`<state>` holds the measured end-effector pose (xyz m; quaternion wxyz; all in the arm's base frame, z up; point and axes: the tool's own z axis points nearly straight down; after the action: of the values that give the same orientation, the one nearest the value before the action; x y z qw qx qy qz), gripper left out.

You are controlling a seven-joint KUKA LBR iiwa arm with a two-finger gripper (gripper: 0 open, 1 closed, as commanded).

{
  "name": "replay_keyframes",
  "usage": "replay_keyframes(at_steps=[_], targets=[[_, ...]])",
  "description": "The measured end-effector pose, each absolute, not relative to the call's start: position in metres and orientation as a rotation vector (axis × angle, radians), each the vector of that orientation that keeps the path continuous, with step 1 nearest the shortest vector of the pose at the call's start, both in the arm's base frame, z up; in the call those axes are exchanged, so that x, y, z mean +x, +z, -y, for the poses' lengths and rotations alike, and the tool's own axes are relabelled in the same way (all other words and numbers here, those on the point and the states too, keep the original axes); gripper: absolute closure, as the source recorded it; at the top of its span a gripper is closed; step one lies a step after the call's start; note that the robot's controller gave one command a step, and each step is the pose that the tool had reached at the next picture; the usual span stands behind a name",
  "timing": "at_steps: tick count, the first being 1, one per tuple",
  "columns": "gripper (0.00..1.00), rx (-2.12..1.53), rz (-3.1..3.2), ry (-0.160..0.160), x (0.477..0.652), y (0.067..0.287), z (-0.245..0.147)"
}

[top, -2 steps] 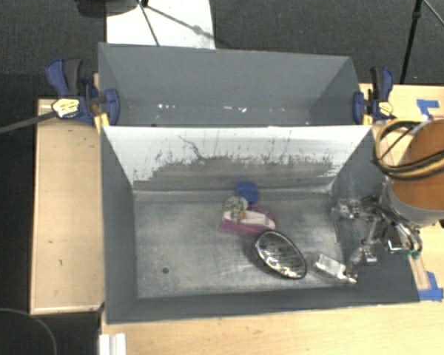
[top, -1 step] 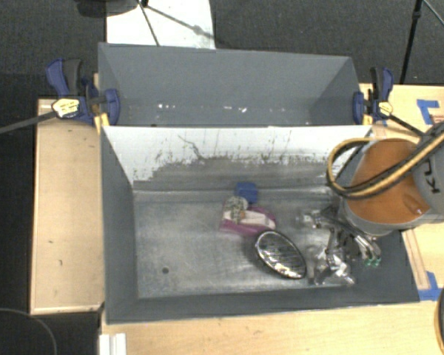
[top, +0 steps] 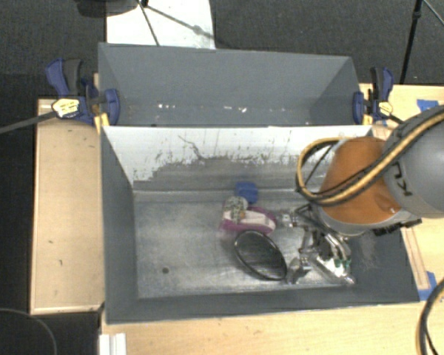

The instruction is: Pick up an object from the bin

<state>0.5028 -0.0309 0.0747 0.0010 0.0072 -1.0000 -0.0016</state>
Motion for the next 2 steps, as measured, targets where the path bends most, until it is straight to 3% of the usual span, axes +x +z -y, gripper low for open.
replay_keyframes(at_steps=[2], targets=[[0.0,0.22,3.137,-0.007,0.53,0.074,-0.185]])
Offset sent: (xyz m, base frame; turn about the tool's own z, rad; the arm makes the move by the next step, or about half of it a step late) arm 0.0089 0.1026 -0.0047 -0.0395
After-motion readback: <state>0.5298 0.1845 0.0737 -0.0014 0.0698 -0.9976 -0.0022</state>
